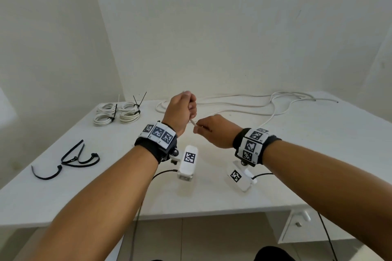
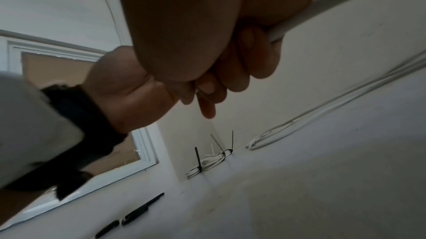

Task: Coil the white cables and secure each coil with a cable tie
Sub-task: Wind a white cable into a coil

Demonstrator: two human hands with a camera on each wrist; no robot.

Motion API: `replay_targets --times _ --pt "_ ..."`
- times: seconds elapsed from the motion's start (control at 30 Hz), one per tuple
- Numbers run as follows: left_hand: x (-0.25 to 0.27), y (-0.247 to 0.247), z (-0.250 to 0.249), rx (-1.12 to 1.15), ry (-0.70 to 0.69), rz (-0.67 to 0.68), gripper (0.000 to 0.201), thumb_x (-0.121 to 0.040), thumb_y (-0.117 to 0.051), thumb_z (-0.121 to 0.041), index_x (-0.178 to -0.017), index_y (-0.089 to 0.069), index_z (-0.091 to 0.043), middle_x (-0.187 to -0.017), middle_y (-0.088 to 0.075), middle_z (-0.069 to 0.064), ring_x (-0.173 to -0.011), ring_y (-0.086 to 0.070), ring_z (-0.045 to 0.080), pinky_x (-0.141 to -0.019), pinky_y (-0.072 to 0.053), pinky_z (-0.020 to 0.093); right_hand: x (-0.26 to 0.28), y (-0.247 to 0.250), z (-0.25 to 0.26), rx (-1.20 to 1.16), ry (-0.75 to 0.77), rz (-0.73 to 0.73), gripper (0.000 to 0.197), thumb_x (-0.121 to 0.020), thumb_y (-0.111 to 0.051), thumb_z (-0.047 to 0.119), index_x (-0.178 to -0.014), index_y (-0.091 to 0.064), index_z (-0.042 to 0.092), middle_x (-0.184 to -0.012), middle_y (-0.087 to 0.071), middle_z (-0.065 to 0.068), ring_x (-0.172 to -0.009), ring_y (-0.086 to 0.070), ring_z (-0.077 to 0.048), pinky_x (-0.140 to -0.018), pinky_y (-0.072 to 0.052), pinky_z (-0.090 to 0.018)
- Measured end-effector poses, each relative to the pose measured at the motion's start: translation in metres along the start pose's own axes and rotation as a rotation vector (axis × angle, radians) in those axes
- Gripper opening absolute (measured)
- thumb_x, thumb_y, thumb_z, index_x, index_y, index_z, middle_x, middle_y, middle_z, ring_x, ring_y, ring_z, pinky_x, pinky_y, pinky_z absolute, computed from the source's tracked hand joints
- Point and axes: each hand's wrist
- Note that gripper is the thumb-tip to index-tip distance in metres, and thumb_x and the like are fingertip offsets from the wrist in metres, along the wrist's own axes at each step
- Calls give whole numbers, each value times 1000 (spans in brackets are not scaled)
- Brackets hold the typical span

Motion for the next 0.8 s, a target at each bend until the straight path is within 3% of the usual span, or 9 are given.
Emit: replay_targets --times 0.07,0.13,0.27,0.33,0.4,0.53,0.63,0.73,0.8 --pt "-3 -1 10 -130 -39 -40 35 -106 -31 -18 -76 -47 -10 -54 -38 -7 -47 -33 10 -49 -31 23 -1 -4 1 82 39 19 34 -104 -40 33 -93 -63 10 -78 -66 -4 -71 -61 -23 -72 -54 -43" --pt "-6 1 20 -309 -78 -33 35 -106 -32 -21 -77 -49 -12 -58 -41 -6 -51 -36 11 -51 -33 23 1 -6 3 137 65 28 32 -103 -38 31 -104 -64 11 -88 -69 -6 -77 -63 -26 -75 -55 -43" --pt "-5 12 30 -718 -138 122 32 -105 -34 -21 -79 -50 -12 -65 -48 -4 -58 -44 11 -57 -35 20 8 4 9 188 115 23 24 -100 -46 28 -108 -66 19 -80 -59 5 -73 -57 -21 -68 -50 -34" --pt "-2 22 33 -831 -95 197 34 -105 -34 -18 -74 -45 -13 -64 -48 -2 -59 -44 12 -61 -34 26 10 17 12 159 140 -8 19 -97 -53 29 -106 -68 23 -80 -59 9 -74 -57 -16 -69 -50 -32" --pt "2 28 33 -802 -26 277 38 -105 -32 -15 -67 -40 -14 -59 -44 0 -52 -40 11 -60 -33 27 9 31 10 112 151 -55 15 -95 -60 30 -101 -71 22 -82 -63 11 -75 -56 -10 -70 -48 -29" --pt "14 27 22 -665 84 390 43 -105 -28 -17 -66 -43 -8 -52 -43 3 -42 -36 11 -46 -32 19 2 51 3 -5 144 -96 10 -91 -69 32 -92 -75 23 -79 -66 18 -73 -58 6 -66 -40 -12" --pt "16 26 16 -370 160 366 47 -106 -29 -23 -63 -44 -9 -56 -29 3 -48 -24 15 -47 -21 23 -3 64 -2 -175 89 -183 6 -85 -77 28 -84 -77 23 -76 -72 13 -69 -61 3 -65 -44 -13" --pt "20 19 5 -223 217 404 52 -107 -26 -36 -63 -40 -13 -57 -25 0 -50 -16 13 -45 -17 22 -4 72 -4 -352 92 -266 7 -81 -82 22 -80 -77 17 -70 -71 7 -58 -57 2 -59 -43 -10" --pt "26 14 -7 -146 234 452 50 -107 -24 -36 -62 -35 -16 -52 -24 -7 -50 -12 12 -44 -14 19 -4 73 -4 -463 118 -305 7 -82 -81 18 -78 -76 14 -66 -68 3 -54 -54 1 -56 -40 -11"
Point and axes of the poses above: each hand's wrist, its own x-axis away from the middle knuckle, its own y-axis out of the back of the hand, z = x × y
